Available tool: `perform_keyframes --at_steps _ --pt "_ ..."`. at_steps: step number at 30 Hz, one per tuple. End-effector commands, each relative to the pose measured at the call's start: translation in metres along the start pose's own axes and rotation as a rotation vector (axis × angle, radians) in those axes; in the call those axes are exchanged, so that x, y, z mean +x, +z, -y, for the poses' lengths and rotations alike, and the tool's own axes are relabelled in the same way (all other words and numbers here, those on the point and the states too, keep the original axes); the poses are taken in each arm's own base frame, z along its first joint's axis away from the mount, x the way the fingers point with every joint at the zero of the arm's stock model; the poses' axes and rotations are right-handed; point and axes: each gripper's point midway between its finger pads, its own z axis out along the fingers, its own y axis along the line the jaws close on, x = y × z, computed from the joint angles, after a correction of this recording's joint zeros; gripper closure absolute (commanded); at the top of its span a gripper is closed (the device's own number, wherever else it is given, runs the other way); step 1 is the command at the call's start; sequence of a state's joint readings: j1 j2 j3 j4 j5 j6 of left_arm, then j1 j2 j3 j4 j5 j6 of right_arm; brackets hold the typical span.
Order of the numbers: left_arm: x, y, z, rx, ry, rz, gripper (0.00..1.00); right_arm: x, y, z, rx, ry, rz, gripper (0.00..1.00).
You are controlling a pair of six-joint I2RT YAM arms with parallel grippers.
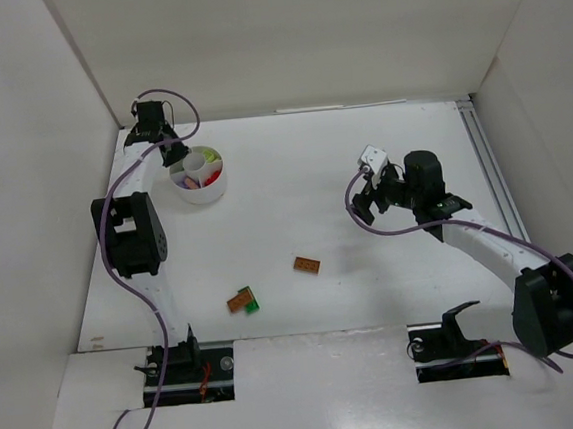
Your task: Sort the legos into containers by color
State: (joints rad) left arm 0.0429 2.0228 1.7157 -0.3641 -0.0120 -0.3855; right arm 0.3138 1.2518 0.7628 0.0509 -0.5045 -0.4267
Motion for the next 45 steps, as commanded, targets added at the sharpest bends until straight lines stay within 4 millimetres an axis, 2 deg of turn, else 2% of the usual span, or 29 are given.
perform_keyframes --at_steps 1,4,8,10,11,13,14,15,17,18,20,21,22,24,25,27,28,29,30,31,32,33,35,36,37,39,41,43,45 --pt "-0.030 -0.017 0.014 0.044 0.009 0.075 0.89 -0.024 -0.001 0.007 0.001 -0.039 0.057 0.00" --pt "-0.032 -0.017 0.015 0.048 0.008 0.083 0.78 -0.024 -0.001 0.007 0.001 -0.039 0.057 0.00" --pt "-0.037 -0.025 0.017 0.056 0.007 0.100 0.70 -0.026 -0.001 0.004 -0.020 -0.040 0.066 0.00" --pt "-0.041 -0.029 0.018 0.060 0.017 0.110 0.59 -0.026 -0.001 0.005 -0.019 -0.061 0.066 0.00" --pt "-0.037 -0.028 0.016 0.056 0.018 0.102 0.54 -0.030 -0.001 -0.003 -0.037 -0.069 0.071 0.00" --pt "-0.045 -0.039 0.019 0.068 0.017 0.126 0.46 -0.033 0.000 -0.011 -0.049 -0.112 0.070 0.00" --pt "-0.042 -0.038 0.018 0.064 0.017 0.118 0.44 -0.030 0.001 -0.014 -0.045 -0.119 0.049 0.00" --pt "-0.048 -0.048 0.020 0.074 0.016 0.140 0.44 -0.032 0.006 -0.029 -0.074 -0.143 0.044 0.00" --pt "-0.052 -0.057 0.021 0.081 0.015 0.154 0.43 -0.037 0.011 -0.041 -0.084 -0.205 0.036 0.00" --pt "-0.048 -0.061 0.019 0.077 0.016 0.146 0.39 -0.045 0.016 -0.065 -0.136 -0.244 0.048 0.00" --pt "-0.054 -0.085 0.021 0.094 0.014 0.182 0.30 -0.049 0.026 -0.089 -0.185 -0.294 0.044 0.00" --pt "-0.046 -0.088 0.017 0.091 0.002 0.173 0.23 -0.056 0.032 -0.112 -0.207 -0.330 0.045 0.00" --pt "-0.053 -0.114 0.018 0.105 -0.030 0.215 0.00 -0.053 0.040 -0.125 -0.224 -0.345 0.025 0.00" --pt "-0.047 -0.134 0.016 0.123 -0.064 0.242 0.00 -0.050 0.051 -0.143 -0.212 -0.367 -0.017 0.00" --pt "-0.036 -0.153 0.014 0.140 -0.076 0.268 0.00 -0.050 0.055 -0.172 -0.258 -0.400 -0.020 0.00" --pt "-0.022 -0.174 0.018 0.166 -0.115 0.294 0.00 -0.038 0.070 -0.200 -0.292 -0.408 -0.040 0.00" --pt "-0.004 -0.172 0.009 0.158 -0.127 0.276 0.00 -0.034 0.075 -0.213 -0.310 -0.412 -0.040 0.00" --pt "-0.002 -0.198 0.015 0.209 -0.132 0.317 0.00 -0.028 0.076 -0.237 -0.357 -0.435 -0.035 0.00" --pt "0.004 -0.205 0.015 0.232 -0.146 0.320 0.00 -0.018 0.085 -0.252 -0.380 -0.423 -0.043 0.00" --pt "0.022 -0.204 0.012 0.239 -0.150 0.289 0.00 -0.017 0.089 -0.262 -0.390 -0.421 -0.045 0.00" --pt "0.027 -0.209 0.010 0.246 -0.164 0.294 0.00 -0.024 0.093 -0.278 -0.405 -0.438 -0.028 0.00" --pt "0.026 -0.223 0.006 0.251 -0.186 0.324 0.00 -0.015 0.101 -0.287 -0.403 -0.441 -0.051 0.00" --pt "0.038 -0.228 0.003 0.261 -0.196 0.320 0.00 -0.013 0.109 -0.292 -0.334 -0.472 -0.066 0.00" --pt "0.037 -0.239 0.003 0.279 -0.210 0.342 0.00 -0.017 0.111 -0.304 -0.326 -0.489 -0.056 0.00" --pt "0.039 -0.242 0.002 0.276 -0.210 0.338 0.00 -0.005 0.117 -0.308 -0.314 -0.491 -0.080 0.00" --pt "0.045 -0.246 -0.001 0.270 -0.228 0.321 0.00 -0.006 0.122 -0.315 -0.309 -0.467 -0.068 0.00" --pt "0.042 -0.256 -0.001 0.287 -0.231 0.346 0.00 -0.013 0.127 -0.314 -0.275 -0.424 -0.040 0.00" --pt "0.043 -0.263 -0.002 0.292 -0.231 0.354 0.00 -0.018 0.128 -0.322 -0.277 -0.405 0.011 0.00" --pt "0.045 -0.262 -0.003 0.287 -0.231 0.346 0.00 -0.011 0.131 -0.328 -0.290 -0.368 0.013 0.00"
